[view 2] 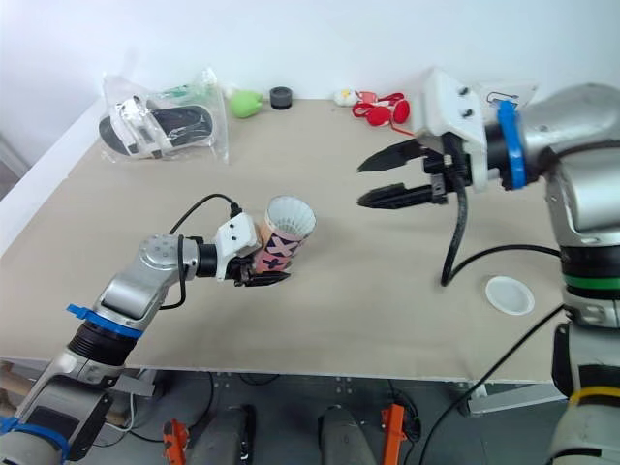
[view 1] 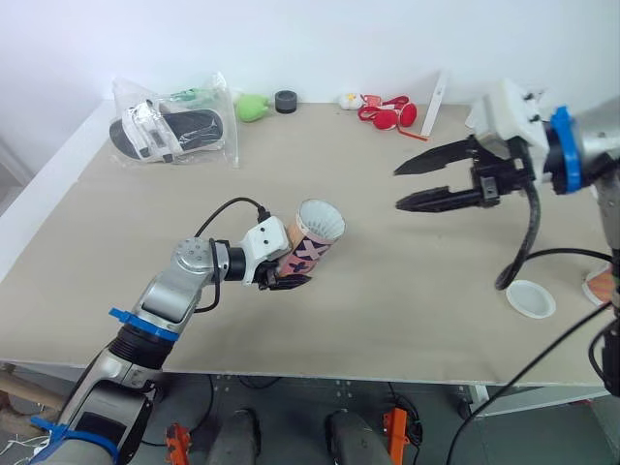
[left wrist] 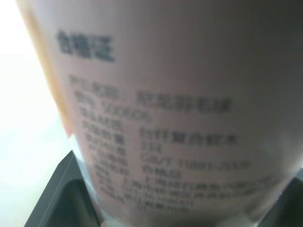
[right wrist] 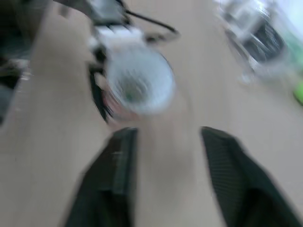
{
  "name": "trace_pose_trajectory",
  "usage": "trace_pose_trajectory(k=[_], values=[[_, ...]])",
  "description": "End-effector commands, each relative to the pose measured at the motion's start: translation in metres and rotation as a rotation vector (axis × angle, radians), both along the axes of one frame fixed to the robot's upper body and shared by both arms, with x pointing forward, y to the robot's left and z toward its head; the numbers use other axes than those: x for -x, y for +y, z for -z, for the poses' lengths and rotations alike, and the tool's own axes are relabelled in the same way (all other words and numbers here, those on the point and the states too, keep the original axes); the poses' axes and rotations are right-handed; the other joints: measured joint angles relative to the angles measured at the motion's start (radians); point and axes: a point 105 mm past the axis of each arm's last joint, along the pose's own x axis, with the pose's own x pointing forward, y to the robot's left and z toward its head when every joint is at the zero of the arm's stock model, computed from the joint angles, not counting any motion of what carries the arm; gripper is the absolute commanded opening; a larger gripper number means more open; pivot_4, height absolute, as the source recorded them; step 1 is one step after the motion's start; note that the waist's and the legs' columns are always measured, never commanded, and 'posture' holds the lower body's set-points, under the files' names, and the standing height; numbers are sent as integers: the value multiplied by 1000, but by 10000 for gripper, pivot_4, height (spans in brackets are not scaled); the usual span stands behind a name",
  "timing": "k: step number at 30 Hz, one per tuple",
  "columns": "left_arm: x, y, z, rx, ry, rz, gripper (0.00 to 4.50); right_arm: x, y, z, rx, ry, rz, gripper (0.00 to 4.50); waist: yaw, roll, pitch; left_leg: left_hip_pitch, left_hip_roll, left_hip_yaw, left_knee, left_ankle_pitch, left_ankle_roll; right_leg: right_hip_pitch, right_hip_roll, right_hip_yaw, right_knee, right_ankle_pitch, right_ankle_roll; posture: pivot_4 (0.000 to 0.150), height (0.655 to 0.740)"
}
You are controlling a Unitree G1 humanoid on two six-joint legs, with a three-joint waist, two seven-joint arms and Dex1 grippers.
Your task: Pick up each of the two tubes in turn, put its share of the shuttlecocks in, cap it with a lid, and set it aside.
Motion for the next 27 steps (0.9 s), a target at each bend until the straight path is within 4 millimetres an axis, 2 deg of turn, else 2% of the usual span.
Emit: trace_pose_trajectory(k=[1, 2, 3, 5, 12, 16, 20, 22, 24, 27], values=[[-2, -10, -8, -4, -29, 5, 29345, 4, 19, -1, 95, -50, -97, 5297, 0, 0, 0, 0, 0, 0, 0, 0, 0, 0, 0, 0, 0, 0, 0, 1500, 7400], [-2, -13, -7, -6, -23, 7, 29345, 1, 24, 3, 137, -66, -115, 1499, 1, 0, 0, 0, 0, 0, 0, 0, 0, 0, 0, 0, 0, 0, 0, 1500, 7400], [-2, -16, -7, -7, -19, 9, 29345, -2, 28, 8, 193, -91, -131, 591, 2, 0, 0, 0, 0, 0, 0, 0, 0, 0, 0, 0, 0, 0, 0, 1500, 7400], [-3, -23, -8, -6, -16, 13, 29345, -12, 36, 20, 314, -154, -153, 591, 4, 0, 0, -1, 0, 0, 0, 0, 0, 0, 0, 0, 0, 0, 0, 1500, 7400], [1, -36, -11, -1, -13, 33, 29345, -45, 57, 49, 528, -253, -192, 591, 3, 0, 0, 0, 0, -1, 0, 0, 0, -1, 1, -1, 1, 1, -2, 1500, 7400], [3, -39, -11, 3, -10, 38, 29345, -51, 69, 69, 624, -244, -245, 591, 2, 0, 0, 1, 0, -1, 0, 0, 0, 0, 1, -1, 2, 3, -5, 1500, 7400], [3, -39, -11, 8, -9, 35, 29345, -46, 75, 85, 667, -212, -312, 591, 1, 0, 0, 2, 0, -2, 1, 0, -1, 0, 1, -1, 3, 3, -5, 1500, 7400], [4, -39, -11, 8, -8, 33, 29345, -42, 79, 87, 665, -207, -338, 591, 0, 0, 0, 3, 1, -2, 1, 1, -1, 1, 2, -1, 4, 2, -5, 1500, 7400], [4, -39, -11, 9, -7, 30, 29345, -37, 83, 82, 628, -206, -355, 591, -1, 0, 0, 4, 2, -2, 1, 1, -1, 1, 3, -1, 4, 2, -5, 1500, 7400], [4, -38, -10, 12, -6, 25, 29345, -31, 87, 57, 536, -242, -361, 591, -1, 0, 0, 4, 2, -3, 1, 2, -2, 1, 4, -2, 5, 2, -5, 1500, 7400]])
